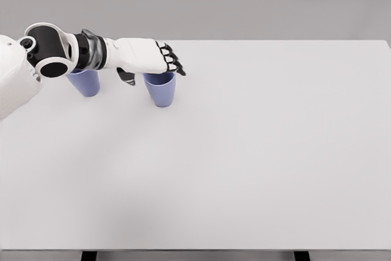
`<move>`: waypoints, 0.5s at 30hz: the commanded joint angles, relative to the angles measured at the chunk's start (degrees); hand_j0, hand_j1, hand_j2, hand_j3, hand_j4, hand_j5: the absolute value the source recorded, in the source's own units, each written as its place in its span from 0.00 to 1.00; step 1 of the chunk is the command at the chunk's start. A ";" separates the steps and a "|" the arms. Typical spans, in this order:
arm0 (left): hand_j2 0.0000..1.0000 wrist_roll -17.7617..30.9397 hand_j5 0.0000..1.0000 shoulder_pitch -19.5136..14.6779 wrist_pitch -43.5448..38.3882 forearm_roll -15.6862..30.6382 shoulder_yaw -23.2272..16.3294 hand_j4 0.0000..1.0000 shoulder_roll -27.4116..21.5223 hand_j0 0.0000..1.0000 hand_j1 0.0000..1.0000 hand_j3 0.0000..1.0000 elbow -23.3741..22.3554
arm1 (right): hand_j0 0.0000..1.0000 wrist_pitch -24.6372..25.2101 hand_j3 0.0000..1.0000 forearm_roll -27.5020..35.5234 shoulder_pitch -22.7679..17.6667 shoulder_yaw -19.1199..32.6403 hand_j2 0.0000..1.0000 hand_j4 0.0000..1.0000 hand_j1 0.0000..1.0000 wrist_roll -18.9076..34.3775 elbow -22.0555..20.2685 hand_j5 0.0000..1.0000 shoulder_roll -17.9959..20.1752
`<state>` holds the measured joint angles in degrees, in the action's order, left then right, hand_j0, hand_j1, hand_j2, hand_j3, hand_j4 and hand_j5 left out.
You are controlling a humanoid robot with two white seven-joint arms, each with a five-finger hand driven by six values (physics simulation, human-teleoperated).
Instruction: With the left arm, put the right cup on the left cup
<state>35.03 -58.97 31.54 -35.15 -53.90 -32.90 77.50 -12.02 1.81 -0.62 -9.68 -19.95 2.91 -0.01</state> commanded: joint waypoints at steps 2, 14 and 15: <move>0.99 -0.03 0.99 0.00 0.10 -0.09 -0.50 0.99 0.12 0.99 0.99 0.99 -0.42 | 1.00 -0.02 1.00 0.04 0.00 0.01 1.00 1.00 1.00 0.00 0.00 1.00 0.01; 0.99 -0.03 0.99 -0.09 1.59 -0.18 -0.94 0.99 1.26 0.99 0.99 0.99 -0.42 | 1.00 -0.02 1.00 0.04 0.00 0.01 1.00 1.00 1.00 0.00 0.00 1.00 0.01; 0.99 -0.03 0.99 -0.26 1.59 -0.18 -0.94 0.99 1.26 0.99 0.99 0.99 -0.42 | 1.00 -0.02 1.00 0.04 0.00 0.01 1.00 1.00 1.00 0.00 0.00 1.00 0.01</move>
<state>35.03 -59.24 33.07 -35.44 -54.90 -31.69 77.13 -12.02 1.81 -0.62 -9.68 -19.95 2.91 -0.01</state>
